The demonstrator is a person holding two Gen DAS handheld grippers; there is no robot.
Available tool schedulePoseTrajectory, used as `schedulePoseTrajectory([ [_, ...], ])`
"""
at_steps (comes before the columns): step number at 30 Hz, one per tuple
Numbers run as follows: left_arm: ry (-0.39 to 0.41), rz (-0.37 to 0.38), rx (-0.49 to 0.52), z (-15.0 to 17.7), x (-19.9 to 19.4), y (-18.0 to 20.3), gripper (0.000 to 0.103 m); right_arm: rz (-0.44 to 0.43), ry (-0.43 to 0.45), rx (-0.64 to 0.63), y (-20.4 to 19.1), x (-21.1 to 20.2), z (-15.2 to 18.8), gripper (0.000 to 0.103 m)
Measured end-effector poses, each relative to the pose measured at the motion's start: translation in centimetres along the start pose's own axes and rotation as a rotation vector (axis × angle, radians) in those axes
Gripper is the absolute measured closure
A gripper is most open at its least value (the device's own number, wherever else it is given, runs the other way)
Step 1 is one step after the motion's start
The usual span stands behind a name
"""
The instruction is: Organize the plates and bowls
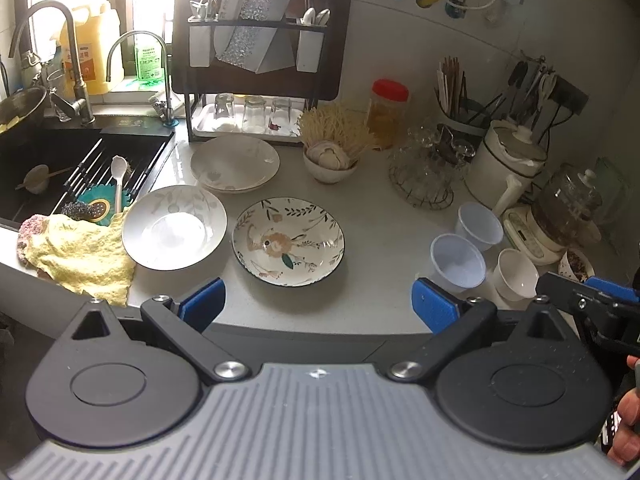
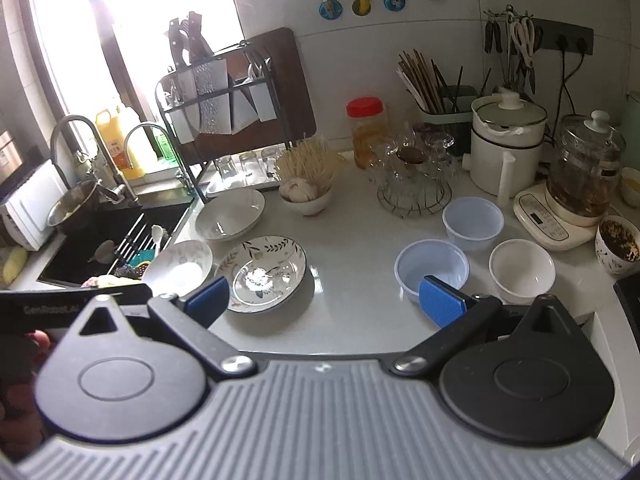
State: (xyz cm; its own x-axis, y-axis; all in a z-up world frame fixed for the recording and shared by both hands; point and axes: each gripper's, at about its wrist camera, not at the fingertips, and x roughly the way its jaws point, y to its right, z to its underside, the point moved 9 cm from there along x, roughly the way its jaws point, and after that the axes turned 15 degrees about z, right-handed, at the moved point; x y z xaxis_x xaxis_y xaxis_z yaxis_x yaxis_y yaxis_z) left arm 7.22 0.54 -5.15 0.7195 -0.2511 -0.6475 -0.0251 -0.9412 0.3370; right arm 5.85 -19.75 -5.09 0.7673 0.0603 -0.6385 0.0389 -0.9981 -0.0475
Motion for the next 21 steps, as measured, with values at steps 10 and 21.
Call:
schedulePoseTrajectory([
  [10, 0.004, -0.012, 0.023, 0.44, -0.18, 1.04, 0.002, -0.005, -0.024, 0.02, 0.7, 0.07, 0.48, 0.0],
  [21, 0.002, -0.026, 0.011, 0.55, -0.47, 0.69, 0.002, -0.013, -0.039, 0.024, 0.74, 0.12, 0.88, 0.0],
])
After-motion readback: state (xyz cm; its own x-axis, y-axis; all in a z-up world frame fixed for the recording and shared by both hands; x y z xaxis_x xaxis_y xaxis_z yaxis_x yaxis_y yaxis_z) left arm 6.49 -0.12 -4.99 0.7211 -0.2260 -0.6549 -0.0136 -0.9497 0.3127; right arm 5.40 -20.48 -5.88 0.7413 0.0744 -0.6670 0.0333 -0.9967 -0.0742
